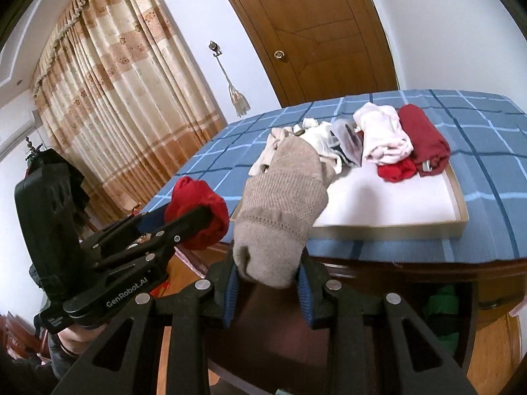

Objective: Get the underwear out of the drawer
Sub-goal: 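Lift both held socks up out of the drawer toward the tray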

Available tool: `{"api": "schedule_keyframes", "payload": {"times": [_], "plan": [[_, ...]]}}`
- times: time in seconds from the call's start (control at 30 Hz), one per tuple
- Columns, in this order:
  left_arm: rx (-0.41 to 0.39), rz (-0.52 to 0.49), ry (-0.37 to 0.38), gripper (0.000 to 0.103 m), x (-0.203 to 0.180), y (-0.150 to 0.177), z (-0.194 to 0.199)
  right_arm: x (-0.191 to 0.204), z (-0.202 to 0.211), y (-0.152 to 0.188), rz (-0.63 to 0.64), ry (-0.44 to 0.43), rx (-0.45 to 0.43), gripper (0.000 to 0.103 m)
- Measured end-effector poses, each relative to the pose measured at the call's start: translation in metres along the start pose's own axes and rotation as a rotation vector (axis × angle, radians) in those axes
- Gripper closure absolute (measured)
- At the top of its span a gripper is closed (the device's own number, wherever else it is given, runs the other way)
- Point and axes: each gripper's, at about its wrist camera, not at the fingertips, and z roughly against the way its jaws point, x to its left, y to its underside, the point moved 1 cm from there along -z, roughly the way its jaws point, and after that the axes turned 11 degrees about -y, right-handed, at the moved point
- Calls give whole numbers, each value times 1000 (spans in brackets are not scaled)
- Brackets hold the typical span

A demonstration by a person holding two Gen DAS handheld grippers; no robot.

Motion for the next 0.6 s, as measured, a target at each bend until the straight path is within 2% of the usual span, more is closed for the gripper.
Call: {"api": "schedule_keyframes", "payload": {"times": [0.17,0.6], "plan": [[-18,-20,-12,67,-5,-13,-8,-4,-5,-11,-8,5,-21,69],[0,-28,-24,67,-9,-24,-28,-13,-10,-28,-14,50,-42,69]]}}
